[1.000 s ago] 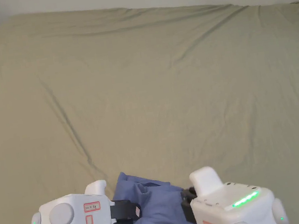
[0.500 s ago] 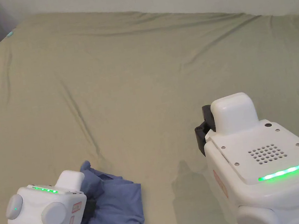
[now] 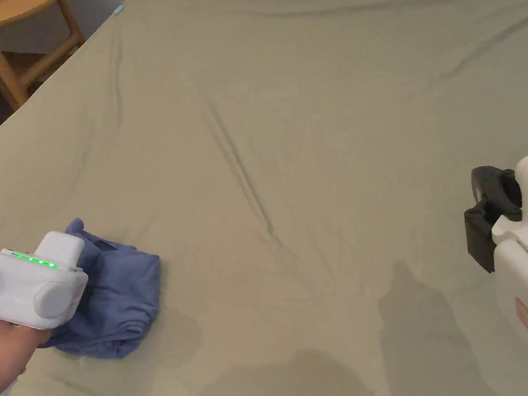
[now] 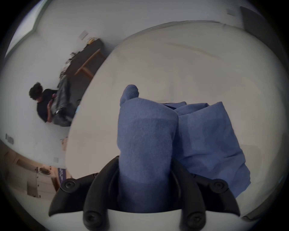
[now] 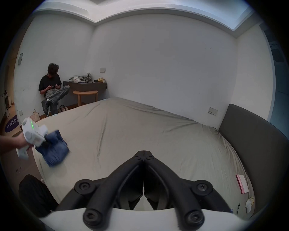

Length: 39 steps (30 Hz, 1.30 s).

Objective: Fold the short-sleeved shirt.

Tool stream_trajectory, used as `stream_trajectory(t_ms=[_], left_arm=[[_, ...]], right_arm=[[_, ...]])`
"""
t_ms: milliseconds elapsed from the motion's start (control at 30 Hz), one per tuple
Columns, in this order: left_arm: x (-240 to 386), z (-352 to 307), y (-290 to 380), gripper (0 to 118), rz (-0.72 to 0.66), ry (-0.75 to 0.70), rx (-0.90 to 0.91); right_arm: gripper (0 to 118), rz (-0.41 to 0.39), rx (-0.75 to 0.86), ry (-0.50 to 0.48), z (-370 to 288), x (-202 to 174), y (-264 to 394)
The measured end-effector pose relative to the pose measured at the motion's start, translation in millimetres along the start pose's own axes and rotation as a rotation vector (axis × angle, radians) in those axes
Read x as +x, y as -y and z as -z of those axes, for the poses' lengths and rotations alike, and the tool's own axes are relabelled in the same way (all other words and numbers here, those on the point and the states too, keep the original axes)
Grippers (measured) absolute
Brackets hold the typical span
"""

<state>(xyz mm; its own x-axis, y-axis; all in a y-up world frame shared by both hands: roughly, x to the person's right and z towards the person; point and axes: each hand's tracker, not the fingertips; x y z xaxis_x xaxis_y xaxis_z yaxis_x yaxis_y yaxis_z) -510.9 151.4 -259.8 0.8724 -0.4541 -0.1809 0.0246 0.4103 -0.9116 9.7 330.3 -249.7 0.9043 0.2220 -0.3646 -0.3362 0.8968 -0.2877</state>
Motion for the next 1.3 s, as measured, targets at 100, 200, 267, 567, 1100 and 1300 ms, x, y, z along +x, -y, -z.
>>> stream_trajectory(t_ms=[100, 200, 267, 567, 1100, 1300], left_arm=[[-47, 29, 3, 31, -0.035, -0.053, -0.037], [-82, 57, 3, 31, -0.038, -0.125, -0.074], [-90, 64, 2, 31, -0.025, -0.109, -0.097], [-112, 34, -23, 94, -0.172, -0.115, -0.079], [8, -361, -79, 78, -0.513, 0.104, 1.024], [89, -431, -64, 8, -0.453, 0.198, 1.189]], right_arm=[[1, -0.005, -0.032, -0.005, 12, -7, 2], [1, -0.022, -0.064, -0.009, 25, -17, 4], [1, -0.031, -0.086, -0.014, 34, -22, 5], [1, -0.021, -0.110, -0.047, 43, -23, -4], [1, -0.030, 0.245, 0.163, -68, 60, -94], [1, -0.050, 0.308, 0.225, -112, 66, -85]])
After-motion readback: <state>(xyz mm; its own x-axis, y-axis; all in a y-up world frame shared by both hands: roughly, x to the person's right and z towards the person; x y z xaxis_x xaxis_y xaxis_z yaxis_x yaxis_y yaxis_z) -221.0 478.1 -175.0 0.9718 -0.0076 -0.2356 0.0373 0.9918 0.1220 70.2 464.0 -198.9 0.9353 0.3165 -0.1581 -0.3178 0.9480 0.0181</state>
